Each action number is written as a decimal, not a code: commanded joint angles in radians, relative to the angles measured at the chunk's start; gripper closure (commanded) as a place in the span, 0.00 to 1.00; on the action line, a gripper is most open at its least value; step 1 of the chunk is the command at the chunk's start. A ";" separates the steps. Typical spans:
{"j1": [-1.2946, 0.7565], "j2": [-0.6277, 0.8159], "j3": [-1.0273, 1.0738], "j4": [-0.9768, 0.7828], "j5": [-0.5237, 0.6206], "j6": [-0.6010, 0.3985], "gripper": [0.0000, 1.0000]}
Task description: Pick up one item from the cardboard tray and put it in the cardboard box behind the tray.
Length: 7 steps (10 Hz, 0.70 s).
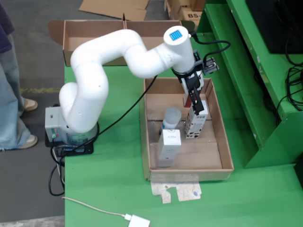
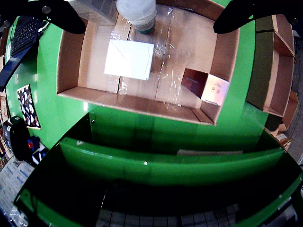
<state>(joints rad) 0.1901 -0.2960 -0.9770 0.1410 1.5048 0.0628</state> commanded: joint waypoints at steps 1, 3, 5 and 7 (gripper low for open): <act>0.001 -0.059 0.225 -0.032 -0.003 -0.002 0.00; -0.004 -0.075 0.242 -0.030 -0.001 -0.006 0.00; -0.009 -0.095 0.263 -0.032 0.001 -0.009 0.00; -0.019 -0.131 0.276 -0.017 0.008 -0.019 0.00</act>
<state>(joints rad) 0.1824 -0.4171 -0.7454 0.1026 1.5062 0.0567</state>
